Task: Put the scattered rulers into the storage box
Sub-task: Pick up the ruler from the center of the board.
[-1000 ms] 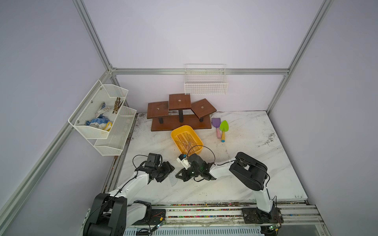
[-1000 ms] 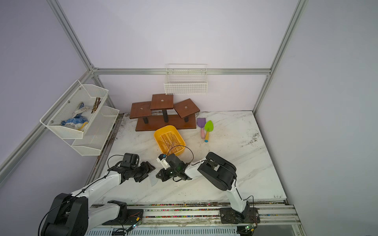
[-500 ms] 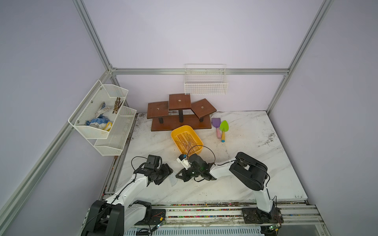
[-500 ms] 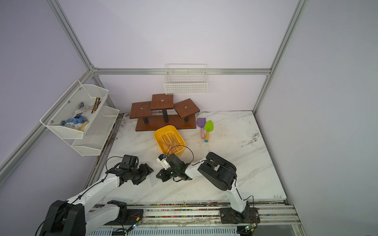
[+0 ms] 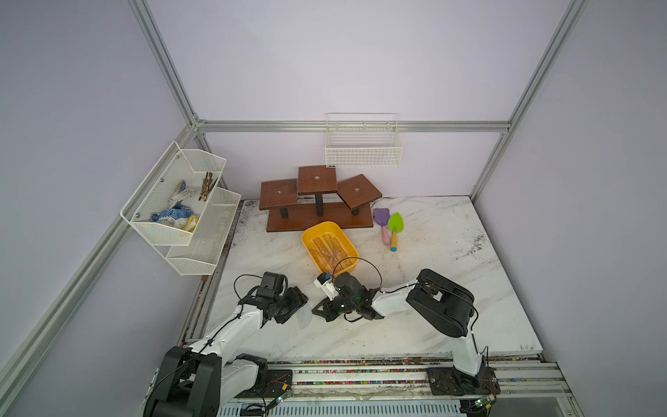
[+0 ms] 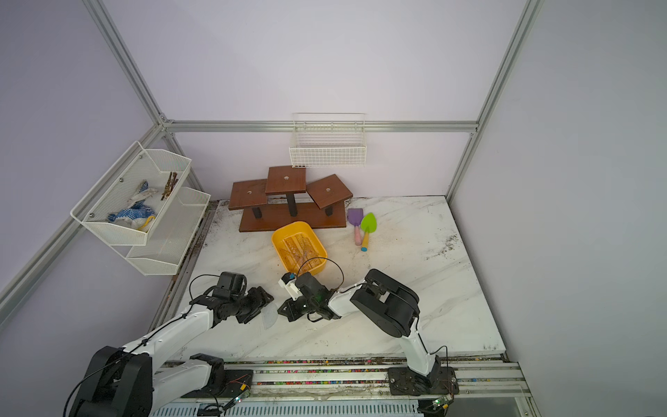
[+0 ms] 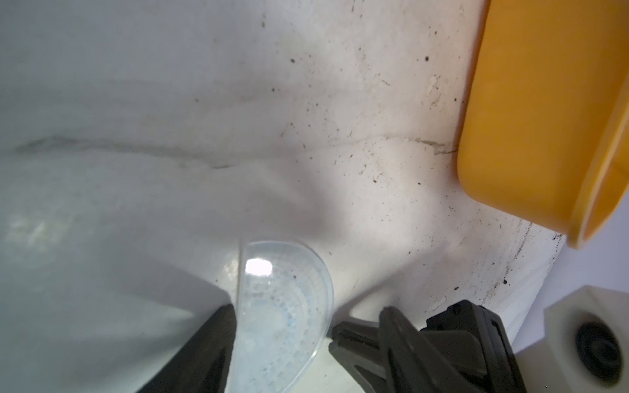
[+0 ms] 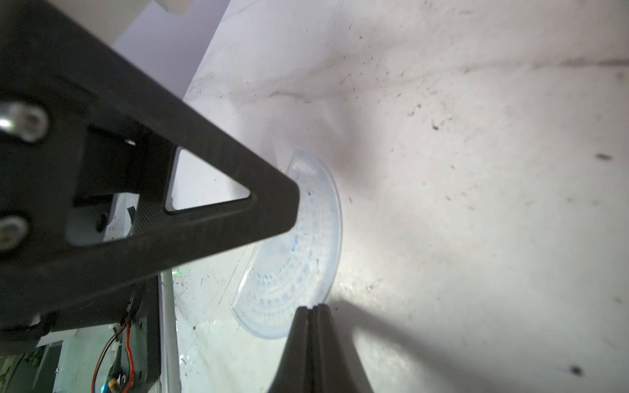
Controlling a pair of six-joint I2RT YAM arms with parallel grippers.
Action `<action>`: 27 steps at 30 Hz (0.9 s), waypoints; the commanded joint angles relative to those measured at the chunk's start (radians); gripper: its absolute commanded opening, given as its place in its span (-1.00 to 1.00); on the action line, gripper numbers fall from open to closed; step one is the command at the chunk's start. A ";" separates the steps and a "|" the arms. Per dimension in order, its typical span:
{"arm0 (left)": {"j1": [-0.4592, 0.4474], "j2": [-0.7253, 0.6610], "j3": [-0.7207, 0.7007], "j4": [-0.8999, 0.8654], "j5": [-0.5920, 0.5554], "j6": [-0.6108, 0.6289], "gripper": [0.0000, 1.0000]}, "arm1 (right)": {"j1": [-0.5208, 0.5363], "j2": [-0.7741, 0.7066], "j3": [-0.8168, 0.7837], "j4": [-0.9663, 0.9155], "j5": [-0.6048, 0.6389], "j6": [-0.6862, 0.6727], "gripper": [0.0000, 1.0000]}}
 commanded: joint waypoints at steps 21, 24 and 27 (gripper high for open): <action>-0.004 -0.009 -0.021 -0.139 -0.076 0.034 0.41 | -0.022 -0.031 0.000 0.004 -0.029 0.078 -0.95; 0.006 -0.006 -0.020 -0.139 -0.064 0.048 0.44 | -0.019 -0.024 0.018 -0.004 -0.031 0.078 -0.95; 0.013 -0.023 -0.022 -0.139 -0.058 0.054 0.49 | -0.017 -0.017 0.031 -0.009 -0.032 0.079 -0.95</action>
